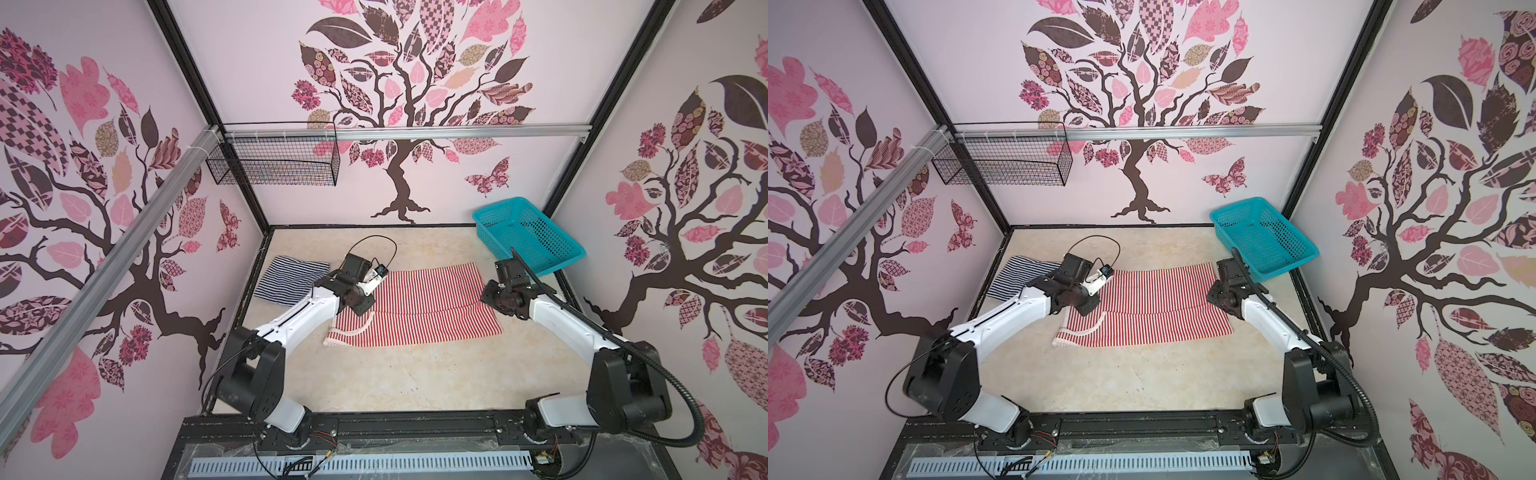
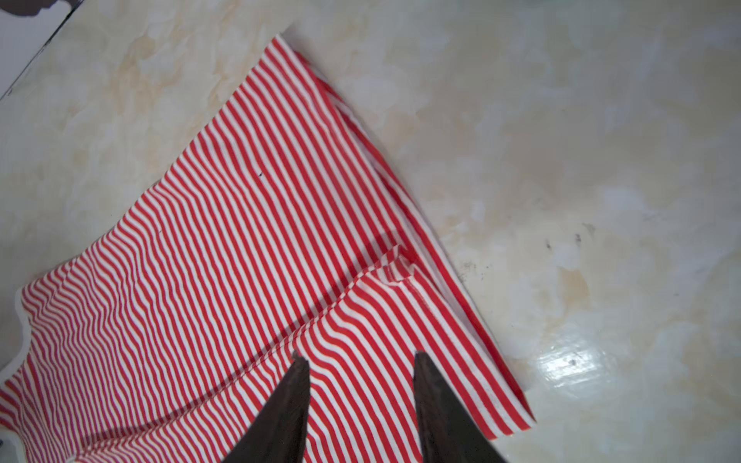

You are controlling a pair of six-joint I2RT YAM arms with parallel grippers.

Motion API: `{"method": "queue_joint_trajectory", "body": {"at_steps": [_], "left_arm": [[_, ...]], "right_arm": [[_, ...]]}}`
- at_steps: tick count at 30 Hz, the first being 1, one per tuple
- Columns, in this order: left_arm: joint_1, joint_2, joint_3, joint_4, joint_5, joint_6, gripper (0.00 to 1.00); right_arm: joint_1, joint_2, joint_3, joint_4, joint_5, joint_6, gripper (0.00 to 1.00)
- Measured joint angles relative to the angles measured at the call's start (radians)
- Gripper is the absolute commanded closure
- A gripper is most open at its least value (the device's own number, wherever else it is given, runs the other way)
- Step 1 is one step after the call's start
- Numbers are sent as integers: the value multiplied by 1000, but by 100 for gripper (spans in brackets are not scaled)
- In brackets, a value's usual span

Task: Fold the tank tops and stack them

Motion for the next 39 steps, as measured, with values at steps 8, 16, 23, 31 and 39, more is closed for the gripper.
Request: {"method": "queue_joint_trajectory", "body": {"at_steps": [8, 16, 23, 31, 39], "left_arm": [[3, -77, -191, -91, 36, 66, 77], [101, 32, -235, -74, -33, 95, 79], [126, 72, -235, -69, -73, 119, 79], [127, 35, -273, -71, -92, 162, 80], [131, -77, -297, -180, -69, 190, 78]], "right_arm": [[53, 1, -187, 47, -60, 6, 77], [52, -1, -264, 93, -82, 37, 72], [52, -53, -338, 174, -101, 107, 72], [63, -290, -469, 69, -126, 207, 73], [65, -622, -484, -201, -127, 276, 67]]}}
